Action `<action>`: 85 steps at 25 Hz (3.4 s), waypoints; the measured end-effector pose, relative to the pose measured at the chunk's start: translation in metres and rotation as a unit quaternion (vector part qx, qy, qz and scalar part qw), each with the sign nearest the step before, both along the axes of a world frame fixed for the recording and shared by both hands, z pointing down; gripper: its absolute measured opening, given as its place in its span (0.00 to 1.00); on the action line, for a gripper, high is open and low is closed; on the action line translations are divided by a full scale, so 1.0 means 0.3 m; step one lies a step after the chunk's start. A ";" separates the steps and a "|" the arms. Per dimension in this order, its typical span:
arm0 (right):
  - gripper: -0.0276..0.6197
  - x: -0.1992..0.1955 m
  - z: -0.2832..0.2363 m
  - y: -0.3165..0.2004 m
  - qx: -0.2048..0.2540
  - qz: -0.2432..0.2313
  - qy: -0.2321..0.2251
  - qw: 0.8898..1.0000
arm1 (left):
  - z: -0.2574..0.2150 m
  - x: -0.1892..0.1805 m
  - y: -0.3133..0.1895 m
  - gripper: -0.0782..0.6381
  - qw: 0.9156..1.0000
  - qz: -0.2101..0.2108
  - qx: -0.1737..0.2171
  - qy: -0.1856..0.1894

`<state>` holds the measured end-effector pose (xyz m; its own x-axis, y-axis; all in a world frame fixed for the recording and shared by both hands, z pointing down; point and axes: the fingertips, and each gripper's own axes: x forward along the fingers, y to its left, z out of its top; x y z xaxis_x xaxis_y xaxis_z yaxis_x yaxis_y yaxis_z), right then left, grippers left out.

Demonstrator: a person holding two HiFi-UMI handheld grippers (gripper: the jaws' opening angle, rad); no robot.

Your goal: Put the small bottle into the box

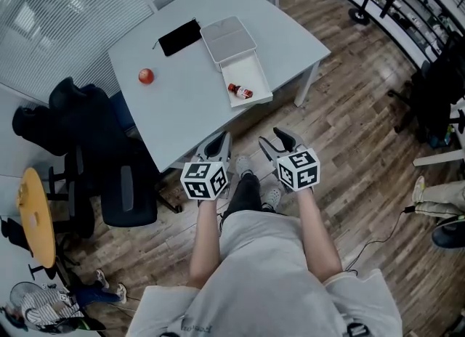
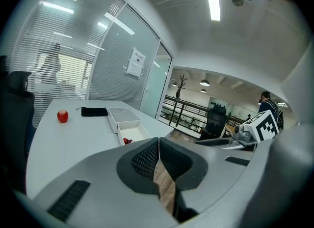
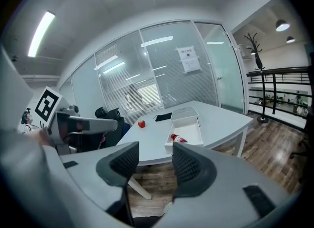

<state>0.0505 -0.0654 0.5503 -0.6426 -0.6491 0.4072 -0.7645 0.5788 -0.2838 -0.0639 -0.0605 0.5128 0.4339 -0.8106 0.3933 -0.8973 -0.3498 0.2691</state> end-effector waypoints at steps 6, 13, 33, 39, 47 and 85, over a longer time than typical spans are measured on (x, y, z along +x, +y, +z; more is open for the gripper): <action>0.36 -0.008 0.001 0.024 0.006 0.003 0.002 1.000 | 0.024 0.010 0.027 0.15 1.000 0.003 -0.002 -0.001; 0.35 -0.038 0.024 0.052 0.007 -0.004 0.009 1.000 | 0.044 0.026 0.040 0.15 1.000 0.010 -0.008 -0.010; 0.07 -0.027 0.002 0.031 0.016 0.001 -0.015 1.000 | 0.043 0.067 0.007 0.15 0.999 0.032 -0.009 -0.025; 0.07 -0.022 0.010 0.026 0.008 0.006 -0.020 1.000 | 0.049 0.069 0.010 0.15 0.999 0.031 -0.009 -0.028; 0.07 -0.011 0.004 0.007 0.011 0.012 -0.018 1.000 | 0.046 0.055 0.020 0.15 0.999 0.027 -0.007 -0.024; 0.07 -0.012 0.025 -0.061 0.017 0.036 0.010 0.999 | 0.044 0.028 -0.048 0.15 0.999 0.032 -0.007 -0.024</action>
<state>0.0468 -0.0837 0.5579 -0.5865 -0.7064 0.3962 -0.8092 0.5319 -0.2495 -0.0554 -0.0751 0.5259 0.4657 -0.7755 0.4262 -0.8849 -0.4040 0.2317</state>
